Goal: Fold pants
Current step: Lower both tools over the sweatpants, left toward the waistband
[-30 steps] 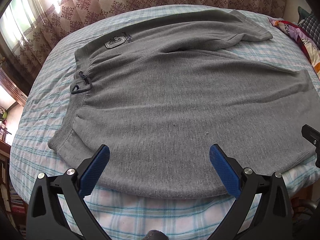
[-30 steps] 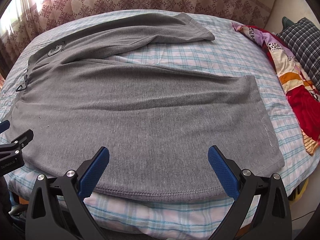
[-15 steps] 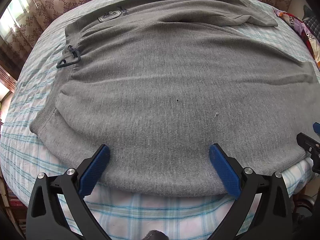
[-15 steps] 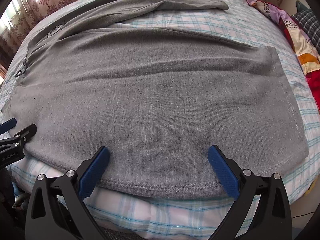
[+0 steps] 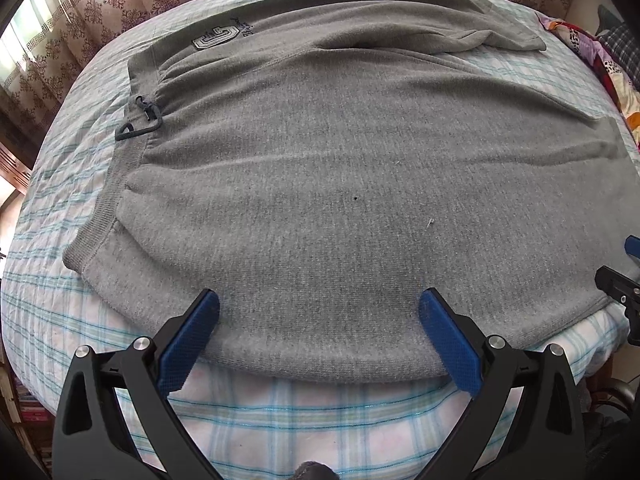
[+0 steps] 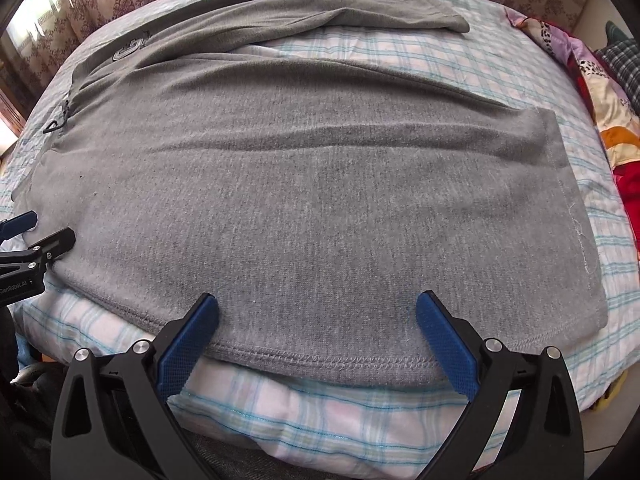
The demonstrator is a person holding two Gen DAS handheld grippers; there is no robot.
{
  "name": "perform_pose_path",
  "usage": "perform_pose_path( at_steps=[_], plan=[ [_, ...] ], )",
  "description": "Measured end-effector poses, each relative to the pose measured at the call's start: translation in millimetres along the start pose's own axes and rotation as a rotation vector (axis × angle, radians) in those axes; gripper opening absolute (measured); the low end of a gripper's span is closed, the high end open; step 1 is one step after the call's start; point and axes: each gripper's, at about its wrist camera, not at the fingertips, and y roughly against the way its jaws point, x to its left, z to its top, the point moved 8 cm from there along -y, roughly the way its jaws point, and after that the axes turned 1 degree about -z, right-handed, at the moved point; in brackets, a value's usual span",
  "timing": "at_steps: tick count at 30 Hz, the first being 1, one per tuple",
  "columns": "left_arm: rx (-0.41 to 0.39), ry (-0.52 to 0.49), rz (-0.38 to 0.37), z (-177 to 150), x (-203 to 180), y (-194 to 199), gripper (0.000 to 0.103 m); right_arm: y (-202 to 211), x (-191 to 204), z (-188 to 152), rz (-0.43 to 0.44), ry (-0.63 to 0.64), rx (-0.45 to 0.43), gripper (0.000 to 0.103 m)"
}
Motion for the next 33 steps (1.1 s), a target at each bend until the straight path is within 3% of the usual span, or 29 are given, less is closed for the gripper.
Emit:
perform_pose_path(
  at_steps=[6, 12, 16, 18, 20, 24, 33],
  plan=[
    [-0.025, -0.003, 0.028, 18.9, 5.0, 0.8, 0.101, -1.7, -32.5, 27.7, -0.049, -0.067, -0.036, 0.098],
    [-0.050, 0.011, 0.057, 35.2, 14.1, -0.4, 0.101, -15.3, -84.1, 55.1, -0.157, -0.132, -0.081, 0.098],
    [-0.028, 0.027, 0.067, 36.3, 22.4, -12.3, 0.101, -28.4, -123.5, 56.8, -0.207, -0.202, -0.055, 0.098],
    [-0.007, 0.035, 0.058, 33.3, 24.1, -19.8, 0.101, -37.7, -135.7, 50.0, -0.180, -0.237, -0.019, 0.098],
    [0.003, 0.042, 0.047, 30.5, 24.7, -24.3, 0.101, -42.2, -137.8, 44.2, -0.149, -0.241, -0.008, 0.098],
    [0.016, 0.047, 0.021, 28.9, 26.0, -29.9, 0.101, -41.3, -131.6, 39.9, -0.173, -0.174, -0.013, 0.098],
    [0.026, 0.078, -0.026, 31.5, 30.6, -38.7, 0.101, -45.7, -134.1, 46.2, -0.167, -0.169, -0.033, 0.098]
  ],
)
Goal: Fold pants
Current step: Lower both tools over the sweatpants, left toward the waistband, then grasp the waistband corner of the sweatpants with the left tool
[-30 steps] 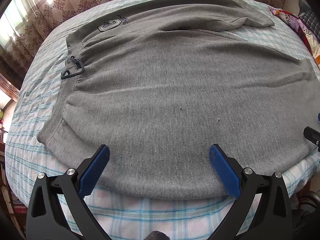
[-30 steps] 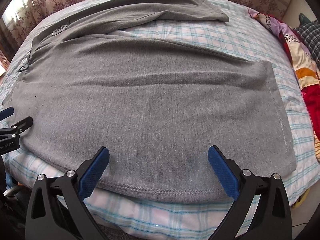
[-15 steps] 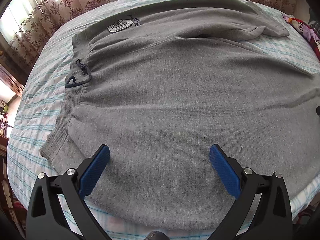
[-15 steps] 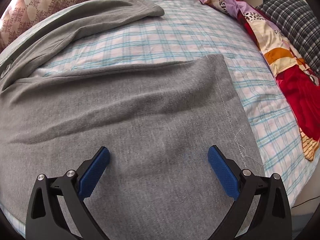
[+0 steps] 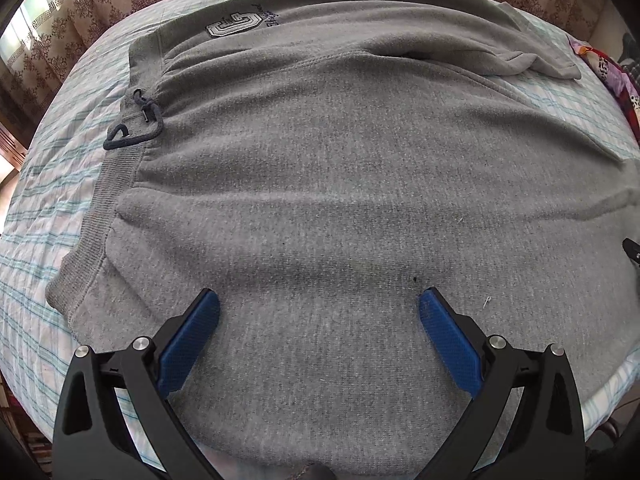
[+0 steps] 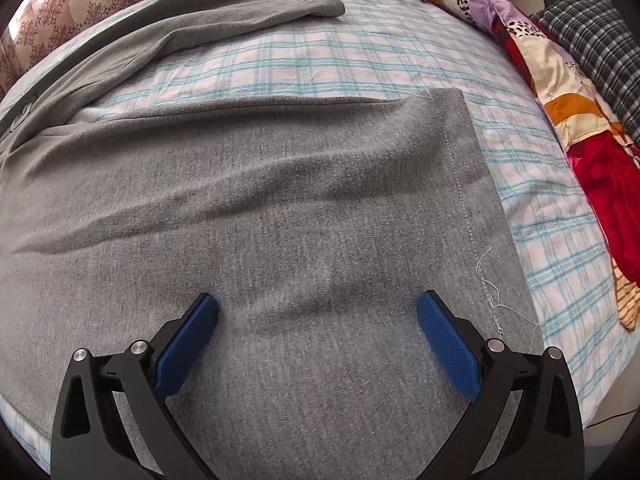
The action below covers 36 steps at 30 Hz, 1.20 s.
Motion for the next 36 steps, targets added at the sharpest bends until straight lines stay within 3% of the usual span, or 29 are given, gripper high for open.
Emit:
perform_pose_path(
  at_steps=[3, 17, 21, 26, 36],
  plan=[
    [0.003, 0.005, -0.010, 0.7, 0.0, -1.2, 0.101, 3.4, 2.2, -3.1, -0.009, 0.012, -0.032, 0.098],
    [0.035, 0.003, -0.041, 16.0, 8.2, 1.9, 0.101, 5.1, -0.1, 7.3, -0.027, 0.028, 0.019, 0.098],
    [-0.002, 0.009, -0.005, 33.3, 17.6, 6.1, 0.101, 14.4, -1.4, 34.3, -0.050, 0.031, -0.050, 0.098],
    [-0.035, 0.044, 0.023, 65.2, 33.2, 2.9, 0.101, 16.2, 8.6, 83.0, -0.013, 0.027, -0.113, 0.098],
    [-0.084, 0.091, 0.085, 133.5, 67.5, -8.6, 0.101, 7.3, 64.1, 203.6, 0.056, 0.083, -0.255, 0.098]
  ],
)
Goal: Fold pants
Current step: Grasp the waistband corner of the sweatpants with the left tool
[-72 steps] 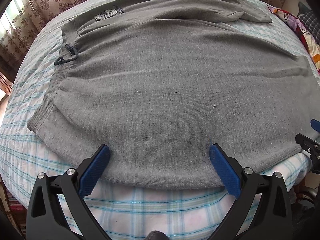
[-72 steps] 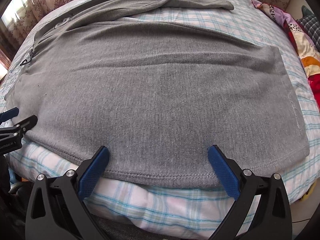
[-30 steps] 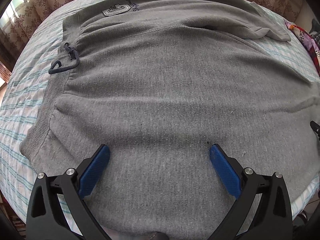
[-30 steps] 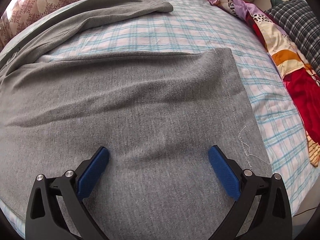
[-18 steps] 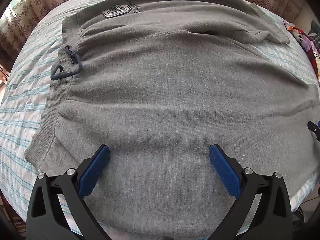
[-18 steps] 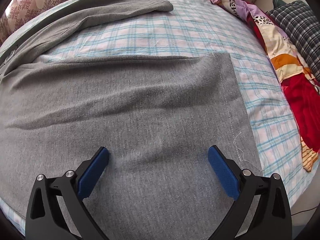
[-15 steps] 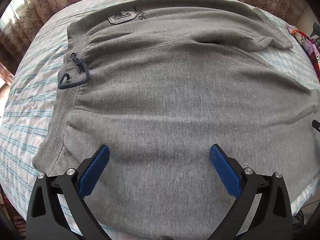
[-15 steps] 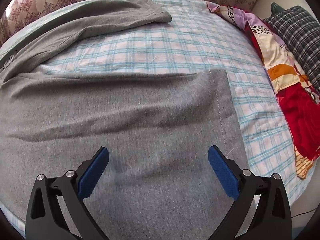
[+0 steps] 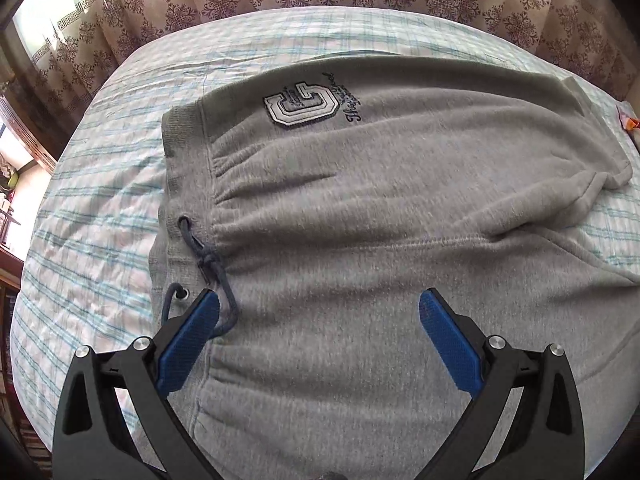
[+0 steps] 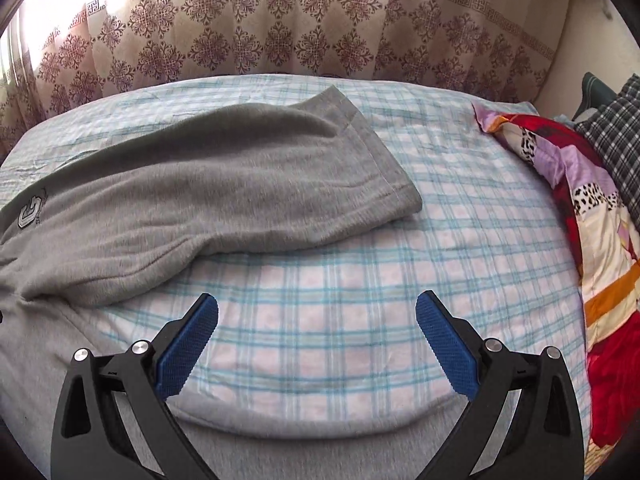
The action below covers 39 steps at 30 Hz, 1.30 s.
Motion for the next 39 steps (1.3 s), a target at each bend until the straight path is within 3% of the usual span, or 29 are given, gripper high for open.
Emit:
perform_pose_path(
  at_steps=[8, 16, 17, 24, 32, 39],
  plan=[
    [-0.011, 0.039, 0.050, 43.8, 27.4, -31.6, 0.101, -56.3, 40.9, 48.8, 0.049, 0.040, 0.005, 0.098],
    [0.011, 0.053, 0.073, 58.7, 43.6, -68.9, 0.101, -117.8, 26.8, 38.8, -0.015, 0.035, 0.123, 0.098],
    [0.011, 0.059, 0.073, 61.4, 46.3, -71.4, 0.101, -122.8, 23.6, 36.5, 0.010, 0.014, 0.132, 0.098],
    [-0.036, 0.077, 0.041, 86.7, 60.9, -59.8, 0.101, -124.9, 25.3, 36.0, 0.012, 0.008, 0.122, 0.098],
    [-0.103, 0.079, 0.063, 121.2, 91.2, -54.0, 0.100, -125.1, 26.4, 35.8, 0.008, 0.003, 0.116, 0.098],
    [-0.092, 0.033, 0.023, 142.7, 103.6, -76.4, 0.085, -124.6, 26.3, 35.5, 0.006, 0.004, 0.118, 0.098]
  ],
)
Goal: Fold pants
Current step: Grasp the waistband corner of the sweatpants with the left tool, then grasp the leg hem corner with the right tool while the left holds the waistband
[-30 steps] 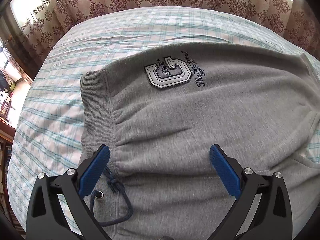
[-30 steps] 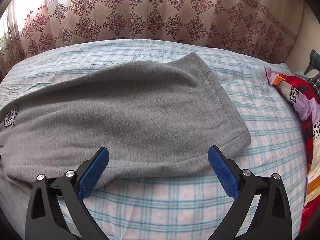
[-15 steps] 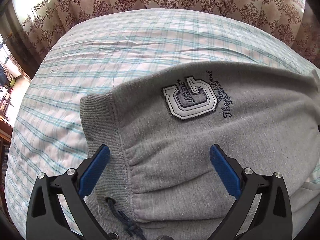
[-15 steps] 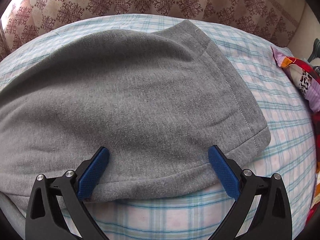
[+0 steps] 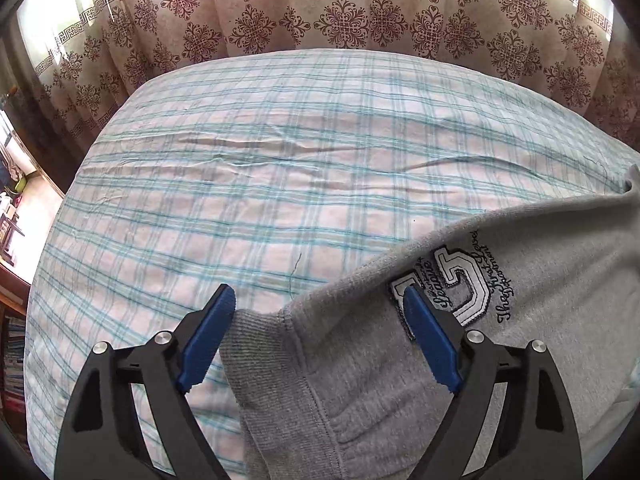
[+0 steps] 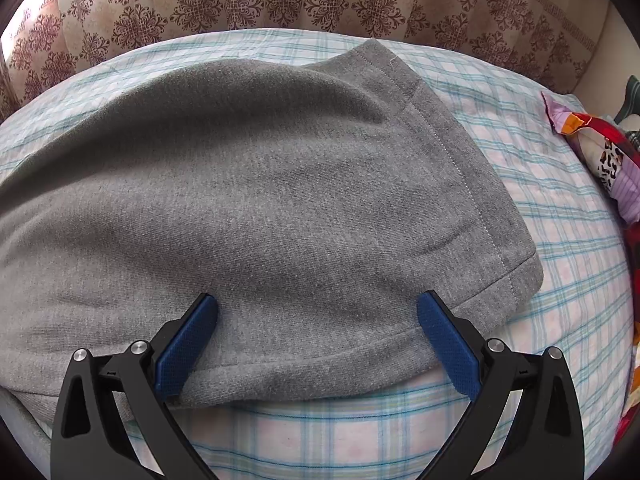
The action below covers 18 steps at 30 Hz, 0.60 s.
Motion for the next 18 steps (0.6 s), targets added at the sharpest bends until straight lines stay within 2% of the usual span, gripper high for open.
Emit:
perform_pose_path(
  at_steps=[3, 8, 10, 12, 15, 18],
  plan=[
    [0.026, -0.023, -0.017, 0.3, 1.4, -14.0, 0.079, -0.2, 0.1, -0.2, 0.000, 0.000, 0.000, 0.098],
    [0.058, -0.049, -0.087, -3.5, 0.1, -31.5, 0.071, -0.1, 0.3, -0.3, 0.000, 0.001, -0.001, 0.098],
    [0.050, -0.057, -0.111, -4.1, -3.2, -30.7, 0.061, -0.5, -0.4, 0.4, -0.001, 0.000, 0.000, 0.098],
    [0.044, -0.061, -0.143, -6.2, -9.8, -26.6, 0.036, -0.8, -1.1, 1.8, -0.001, -0.003, 0.003, 0.098],
    [0.031, -0.064, -0.158, -9.4, -16.5, -15.7, 0.023, -1.1, -3.1, 5.0, 0.006, -0.008, 0.019, 0.098],
    [-0.005, -0.062, -0.187, -12.3, -20.6, 4.0, 0.021, 1.5, -6.2, 11.4, 0.021, -0.023, 0.032, 0.098]
  ],
)
